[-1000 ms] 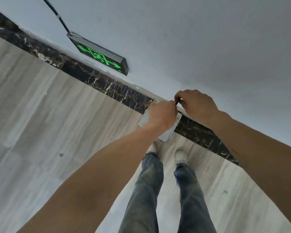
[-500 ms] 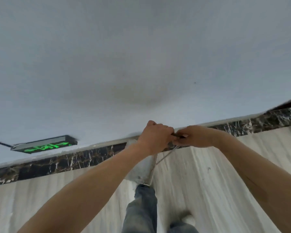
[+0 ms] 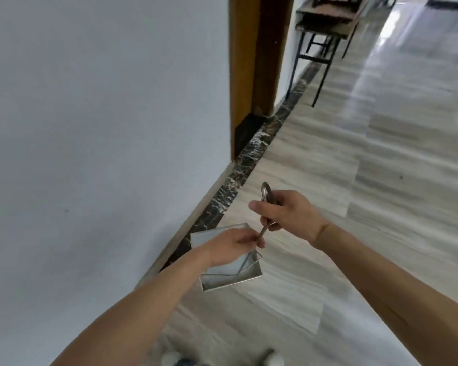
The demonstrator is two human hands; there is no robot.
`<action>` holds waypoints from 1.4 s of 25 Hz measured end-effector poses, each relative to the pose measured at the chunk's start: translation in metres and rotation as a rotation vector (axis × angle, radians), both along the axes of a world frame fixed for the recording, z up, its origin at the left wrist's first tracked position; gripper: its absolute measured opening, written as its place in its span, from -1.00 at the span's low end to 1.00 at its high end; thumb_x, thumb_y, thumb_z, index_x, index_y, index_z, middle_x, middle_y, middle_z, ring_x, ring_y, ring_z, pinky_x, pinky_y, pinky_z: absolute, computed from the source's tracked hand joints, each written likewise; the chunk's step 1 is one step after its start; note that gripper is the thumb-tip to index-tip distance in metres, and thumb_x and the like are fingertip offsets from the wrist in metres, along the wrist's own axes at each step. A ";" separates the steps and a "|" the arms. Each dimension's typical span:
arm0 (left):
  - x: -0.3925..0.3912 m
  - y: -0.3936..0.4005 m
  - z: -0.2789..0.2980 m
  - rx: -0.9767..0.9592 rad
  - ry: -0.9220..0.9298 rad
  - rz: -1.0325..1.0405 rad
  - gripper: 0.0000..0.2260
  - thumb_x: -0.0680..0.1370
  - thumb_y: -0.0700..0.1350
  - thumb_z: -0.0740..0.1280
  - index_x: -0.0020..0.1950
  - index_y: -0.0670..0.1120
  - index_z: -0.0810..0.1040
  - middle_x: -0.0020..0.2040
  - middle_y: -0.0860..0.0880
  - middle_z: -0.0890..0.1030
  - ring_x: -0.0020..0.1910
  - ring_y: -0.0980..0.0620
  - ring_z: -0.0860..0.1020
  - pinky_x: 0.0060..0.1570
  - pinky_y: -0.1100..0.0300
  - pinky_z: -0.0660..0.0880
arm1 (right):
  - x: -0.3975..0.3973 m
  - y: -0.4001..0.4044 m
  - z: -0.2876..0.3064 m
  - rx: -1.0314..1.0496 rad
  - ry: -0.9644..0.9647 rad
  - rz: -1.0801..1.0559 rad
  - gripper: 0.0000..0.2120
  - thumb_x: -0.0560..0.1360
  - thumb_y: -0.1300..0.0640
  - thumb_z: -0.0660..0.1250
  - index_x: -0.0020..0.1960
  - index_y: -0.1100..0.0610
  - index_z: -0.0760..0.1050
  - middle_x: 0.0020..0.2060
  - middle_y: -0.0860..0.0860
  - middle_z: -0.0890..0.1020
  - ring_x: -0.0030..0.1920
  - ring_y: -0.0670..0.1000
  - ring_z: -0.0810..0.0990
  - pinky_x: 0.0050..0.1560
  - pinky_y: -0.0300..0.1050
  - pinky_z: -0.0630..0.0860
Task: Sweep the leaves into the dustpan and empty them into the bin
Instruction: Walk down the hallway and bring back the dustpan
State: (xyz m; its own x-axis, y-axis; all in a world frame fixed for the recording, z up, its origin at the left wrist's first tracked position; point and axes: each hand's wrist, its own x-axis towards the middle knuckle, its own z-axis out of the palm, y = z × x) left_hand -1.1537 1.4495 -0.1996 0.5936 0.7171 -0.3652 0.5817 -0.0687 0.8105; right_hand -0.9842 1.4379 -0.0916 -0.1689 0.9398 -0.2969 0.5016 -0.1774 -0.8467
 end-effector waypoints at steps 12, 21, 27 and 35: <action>0.379 0.020 0.079 0.599 -0.016 -0.487 -0.75 0.67 -0.06 0.03 -0.04 0.01 0.48 -0.05 0.08 0.63 -0.09 0.02 0.57 -0.06 0.11 0.47 | 0.325 -0.067 0.073 0.219 0.167 -0.655 -0.75 0.49 -0.01 0.39 -0.01 0.17 0.53 -0.19 0.04 0.73 -0.12 -0.06 0.70 0.06 -0.01 0.55; 0.611 0.074 0.051 0.536 -0.161 -0.837 -0.74 0.66 -0.02 0.04 -0.07 0.00 0.49 -0.21 0.20 0.52 -0.12 0.05 0.57 -0.05 0.11 0.48 | 0.522 -0.039 0.056 0.160 0.147 -1.001 -0.52 0.55 -0.20 0.21 0.07 0.24 0.50 -0.15 0.11 0.73 -0.05 0.05 0.70 0.09 0.07 0.57; 0.761 0.143 0.057 0.462 -0.185 -0.950 -0.76 0.64 -0.08 0.05 -0.06 -0.02 0.49 -0.13 0.13 0.62 -0.10 0.06 0.59 -0.01 0.12 0.50 | 0.657 0.032 0.060 0.126 0.139 -1.193 -0.59 0.55 -0.22 0.18 -0.06 0.12 0.52 -0.22 0.11 0.72 -0.05 0.16 0.69 0.16 0.13 0.56; 0.943 0.213 0.041 0.469 -0.098 -1.000 -0.78 0.62 -0.08 0.03 -0.11 0.05 0.43 -0.09 0.13 0.68 -0.06 0.08 0.62 0.03 0.04 0.53 | 0.835 0.099 0.045 0.145 0.225 -1.280 -0.51 0.56 -0.27 0.09 -0.06 0.15 0.49 -0.26 0.13 0.70 -0.03 0.21 0.67 0.16 0.15 0.55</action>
State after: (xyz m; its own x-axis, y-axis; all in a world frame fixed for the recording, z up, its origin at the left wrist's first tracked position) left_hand -0.2110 1.6628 -0.1585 0.9936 -0.0471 -0.1027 0.0270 -0.7837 0.6206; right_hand -0.1491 1.5367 -0.0469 0.8305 0.4912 -0.2625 -0.1079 -0.3204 -0.9411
